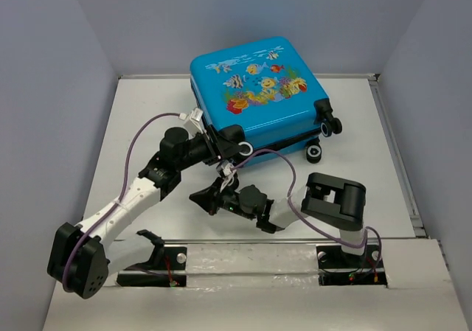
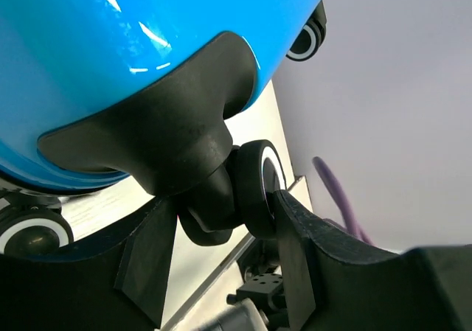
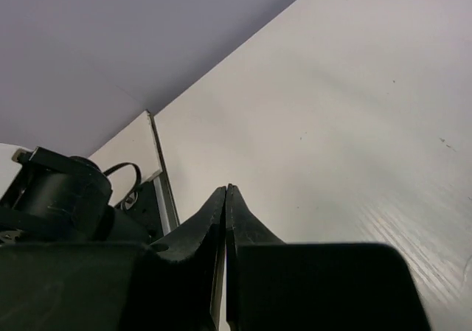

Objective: Pack the luggage

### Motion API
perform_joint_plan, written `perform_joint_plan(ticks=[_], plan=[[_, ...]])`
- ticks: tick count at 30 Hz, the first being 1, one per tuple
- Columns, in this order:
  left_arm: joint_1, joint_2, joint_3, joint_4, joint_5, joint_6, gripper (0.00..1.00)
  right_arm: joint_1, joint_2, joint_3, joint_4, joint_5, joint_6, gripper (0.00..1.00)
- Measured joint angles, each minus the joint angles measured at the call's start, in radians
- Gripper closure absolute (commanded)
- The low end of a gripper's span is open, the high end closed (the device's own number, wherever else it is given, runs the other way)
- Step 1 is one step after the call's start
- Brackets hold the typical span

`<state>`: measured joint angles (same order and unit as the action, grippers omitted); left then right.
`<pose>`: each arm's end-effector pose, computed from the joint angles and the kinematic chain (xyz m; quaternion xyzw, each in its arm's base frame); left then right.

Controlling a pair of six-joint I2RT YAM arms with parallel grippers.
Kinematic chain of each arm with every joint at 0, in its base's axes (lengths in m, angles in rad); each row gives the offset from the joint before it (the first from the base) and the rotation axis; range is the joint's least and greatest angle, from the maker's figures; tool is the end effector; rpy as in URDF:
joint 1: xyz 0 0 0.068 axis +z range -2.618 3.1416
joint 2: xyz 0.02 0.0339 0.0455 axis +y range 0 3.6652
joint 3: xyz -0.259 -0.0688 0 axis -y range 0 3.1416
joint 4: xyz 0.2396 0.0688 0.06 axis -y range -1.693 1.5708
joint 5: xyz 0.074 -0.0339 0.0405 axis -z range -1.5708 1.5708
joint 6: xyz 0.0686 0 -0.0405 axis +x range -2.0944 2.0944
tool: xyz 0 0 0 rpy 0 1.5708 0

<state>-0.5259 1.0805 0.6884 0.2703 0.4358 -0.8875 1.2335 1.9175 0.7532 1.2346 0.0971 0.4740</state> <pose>0.2255 -0.1644 0.2893 0.0095 0.7450 -0.5433 0.3870 0.1386 0.3751 0.1707 -0.2195 0.6457 0.5290 0.5051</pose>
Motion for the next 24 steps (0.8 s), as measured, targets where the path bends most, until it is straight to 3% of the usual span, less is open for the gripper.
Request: perform_joint_plan(ticks=[3,5,6,9,10,12,16,19,24], plan=[[0.0,-0.019,-0.001,-0.01,-0.016,-0.008,0.94,-0.005,0.011,-0.015,0.013,0.006,0.042,0.91],[0.0,-0.03,-0.004,-0.02,-0.026,-0.007,0.94,-0.008,-0.021,-0.084,0.016,0.033,0.056,0.68],[0.0,-0.034,-0.008,-0.022,-0.028,-0.006,0.94,-0.008,-0.059,-0.148,0.013,0.054,0.065,0.43],[0.002,-0.041,-0.032,-0.018,-0.029,-0.004,0.94,-0.008,-0.246,-0.32,-0.066,0.119,0.071,0.19],[0.003,-0.042,-0.042,-0.01,-0.029,-0.005,0.94,-0.008,-0.34,-0.353,-0.132,0.151,0.076,0.06],[0.004,-0.048,-0.059,0.019,-0.029,-0.008,0.94,-0.008,-0.536,-0.36,-0.325,0.214,0.086,0.0],[0.004,-0.058,-0.081,0.051,-0.034,-0.014,0.94,-0.038,-0.842,-0.311,-0.629,0.275,0.066,0.0],[0.004,-0.065,-0.093,0.066,-0.04,-0.019,0.94,-0.117,-0.906,-0.257,-0.746,0.257,0.037,0.0],[0.004,-0.072,-0.116,0.098,-0.043,-0.03,0.94,-0.225,-0.861,-0.137,-0.874,0.199,-0.034,0.0]])
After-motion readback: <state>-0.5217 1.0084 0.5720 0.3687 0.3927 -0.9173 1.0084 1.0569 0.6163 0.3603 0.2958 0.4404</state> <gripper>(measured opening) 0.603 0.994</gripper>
